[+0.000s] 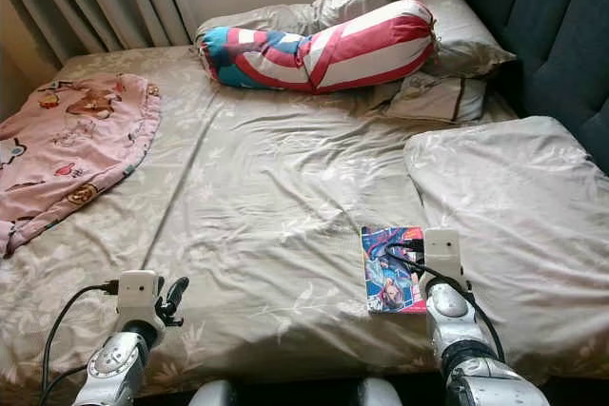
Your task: Clean up the room
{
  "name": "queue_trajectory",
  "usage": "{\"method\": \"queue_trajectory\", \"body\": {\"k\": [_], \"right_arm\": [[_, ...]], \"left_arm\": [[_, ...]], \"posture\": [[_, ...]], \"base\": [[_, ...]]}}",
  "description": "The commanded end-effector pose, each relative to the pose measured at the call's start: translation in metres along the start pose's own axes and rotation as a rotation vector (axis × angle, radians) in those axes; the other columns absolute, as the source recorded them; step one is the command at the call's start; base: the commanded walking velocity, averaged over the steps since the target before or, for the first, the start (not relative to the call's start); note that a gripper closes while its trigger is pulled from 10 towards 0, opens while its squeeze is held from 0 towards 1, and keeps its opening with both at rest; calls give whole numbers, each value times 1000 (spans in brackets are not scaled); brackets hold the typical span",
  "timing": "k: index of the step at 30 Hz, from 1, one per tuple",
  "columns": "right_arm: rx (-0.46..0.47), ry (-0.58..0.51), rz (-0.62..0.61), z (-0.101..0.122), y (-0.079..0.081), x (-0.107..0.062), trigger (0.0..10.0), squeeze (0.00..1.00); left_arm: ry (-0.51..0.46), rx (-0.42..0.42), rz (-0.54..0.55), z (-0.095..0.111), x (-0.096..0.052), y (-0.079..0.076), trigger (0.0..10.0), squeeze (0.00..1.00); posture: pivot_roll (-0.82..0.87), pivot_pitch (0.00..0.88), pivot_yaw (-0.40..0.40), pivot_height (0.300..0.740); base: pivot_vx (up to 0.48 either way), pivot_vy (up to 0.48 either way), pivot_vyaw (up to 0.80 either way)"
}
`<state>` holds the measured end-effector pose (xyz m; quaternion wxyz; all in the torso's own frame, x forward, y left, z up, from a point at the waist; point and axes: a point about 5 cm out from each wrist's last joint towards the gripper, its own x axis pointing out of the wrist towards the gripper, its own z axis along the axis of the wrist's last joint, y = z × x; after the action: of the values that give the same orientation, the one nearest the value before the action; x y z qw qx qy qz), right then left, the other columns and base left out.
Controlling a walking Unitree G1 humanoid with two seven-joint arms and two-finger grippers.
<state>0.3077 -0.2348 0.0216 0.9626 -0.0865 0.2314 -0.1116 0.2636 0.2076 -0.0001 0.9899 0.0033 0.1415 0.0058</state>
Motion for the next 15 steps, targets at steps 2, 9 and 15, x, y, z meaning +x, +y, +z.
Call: {"method": "queue_trajectory", "body": {"k": [2, 9, 15], "right_arm": [[66, -51, 85, 6, 19, -1, 10000, 0], [134, -44, 236, -16, 56, -16, 10000, 0], [167, 7, 268, -34, 65, -24, 10000, 0]], "left_arm": [[31, -3, 0, -5, -1, -1, 10000, 0], [37, -10, -26, -2, 6, -14, 10000, 0], [76, 4, -34, -2, 10, -19, 10000, 0]], "posture": [[-40, 41, 71, 650], [-61, 26, 53, 664], [-71, 7, 37, 699]], "base": [[0, 0, 0], [0, 0, 0], [0, 0, 0]]}}
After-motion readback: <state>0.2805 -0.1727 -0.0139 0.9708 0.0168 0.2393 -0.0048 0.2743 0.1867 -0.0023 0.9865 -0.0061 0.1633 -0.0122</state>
